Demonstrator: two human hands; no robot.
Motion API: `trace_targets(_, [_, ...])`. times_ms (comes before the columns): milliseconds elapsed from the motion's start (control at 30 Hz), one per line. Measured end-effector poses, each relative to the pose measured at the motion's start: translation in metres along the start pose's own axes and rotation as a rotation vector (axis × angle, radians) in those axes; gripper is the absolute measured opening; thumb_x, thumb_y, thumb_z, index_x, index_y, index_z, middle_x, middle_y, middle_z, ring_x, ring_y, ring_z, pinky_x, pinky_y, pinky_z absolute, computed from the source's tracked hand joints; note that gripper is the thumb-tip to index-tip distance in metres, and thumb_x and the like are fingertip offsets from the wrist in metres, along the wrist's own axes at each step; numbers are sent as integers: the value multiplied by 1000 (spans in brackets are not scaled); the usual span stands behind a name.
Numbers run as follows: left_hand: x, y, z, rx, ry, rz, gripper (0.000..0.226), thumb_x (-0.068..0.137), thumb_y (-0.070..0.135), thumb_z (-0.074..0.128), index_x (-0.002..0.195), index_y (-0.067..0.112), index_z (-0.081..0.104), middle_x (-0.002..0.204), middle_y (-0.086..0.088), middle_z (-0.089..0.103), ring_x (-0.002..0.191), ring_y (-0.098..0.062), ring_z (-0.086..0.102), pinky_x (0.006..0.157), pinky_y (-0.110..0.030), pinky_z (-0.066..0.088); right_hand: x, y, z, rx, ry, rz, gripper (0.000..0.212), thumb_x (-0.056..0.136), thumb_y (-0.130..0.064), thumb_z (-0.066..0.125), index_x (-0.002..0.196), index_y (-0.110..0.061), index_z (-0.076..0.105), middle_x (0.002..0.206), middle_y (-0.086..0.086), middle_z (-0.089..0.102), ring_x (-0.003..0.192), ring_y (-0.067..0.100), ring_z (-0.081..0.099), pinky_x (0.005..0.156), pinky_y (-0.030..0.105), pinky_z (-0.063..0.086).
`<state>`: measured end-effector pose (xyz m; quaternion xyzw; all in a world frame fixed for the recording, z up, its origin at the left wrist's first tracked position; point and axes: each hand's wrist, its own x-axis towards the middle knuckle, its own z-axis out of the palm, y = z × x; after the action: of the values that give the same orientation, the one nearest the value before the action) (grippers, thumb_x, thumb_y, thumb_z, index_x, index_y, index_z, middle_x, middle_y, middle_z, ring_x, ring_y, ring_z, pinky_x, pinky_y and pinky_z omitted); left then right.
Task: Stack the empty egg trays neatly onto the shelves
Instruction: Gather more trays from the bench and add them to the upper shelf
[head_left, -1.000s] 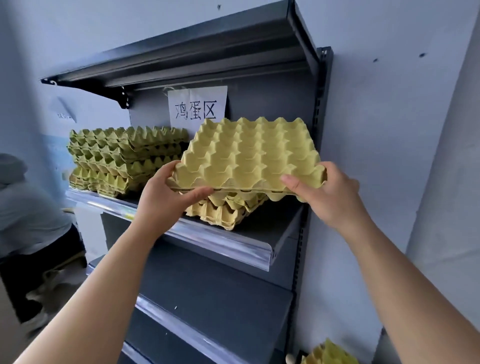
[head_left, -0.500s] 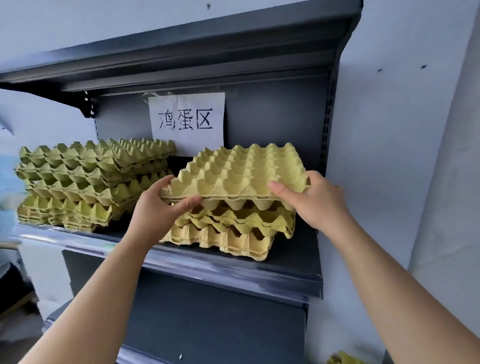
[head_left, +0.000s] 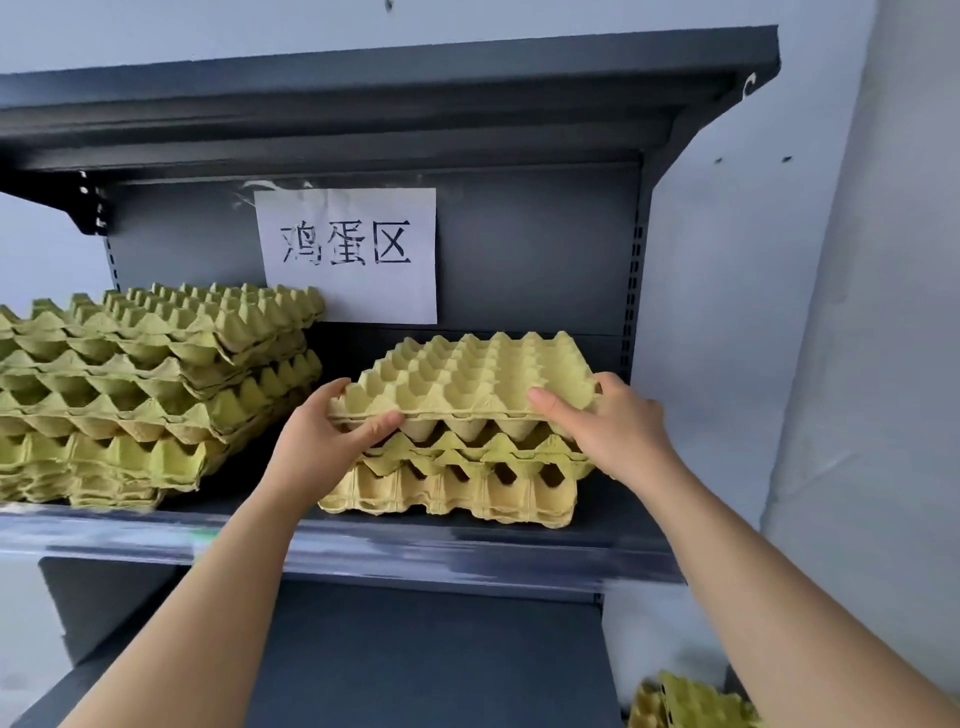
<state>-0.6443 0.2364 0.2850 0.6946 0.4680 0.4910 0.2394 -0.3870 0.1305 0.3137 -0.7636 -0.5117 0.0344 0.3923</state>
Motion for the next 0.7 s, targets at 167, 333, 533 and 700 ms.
trace_targets(167, [2,-5,3,54,-9,17,93,69,60,75,146,20,42,136,2,54,121,-18,52,97,-32,44,0,0,-1,-46,-20,11,114,58,-95,40,142,-17,38,127,1,59,123,27,48,97,45,46])
trace_targets(333, [-5,-2,5,288,142,271,68,78,51,73,133,13,58,137,-4,55,123,-26,52,102,-44,44,-9,-2,-8,-59,55,-52,99,65,-86,47,137,-19,44,130,-1,57,115,23,55,91,43,50])
trace_targets(533, [-37,25,43,304,252,695,36,86,35,66,110,9,71,108,-5,68,95,-28,61,84,-41,50,-41,21,-29,-33,216,-129,62,84,-54,62,135,-20,50,137,0,53,123,19,49,97,33,41])
trace_targets(700, [-83,49,110,181,53,775,31,87,36,63,105,13,73,102,-1,69,88,-25,63,77,-38,52,-81,74,-48,-121,257,-96,49,86,-42,66,127,-17,60,131,0,58,114,21,56,97,29,40])
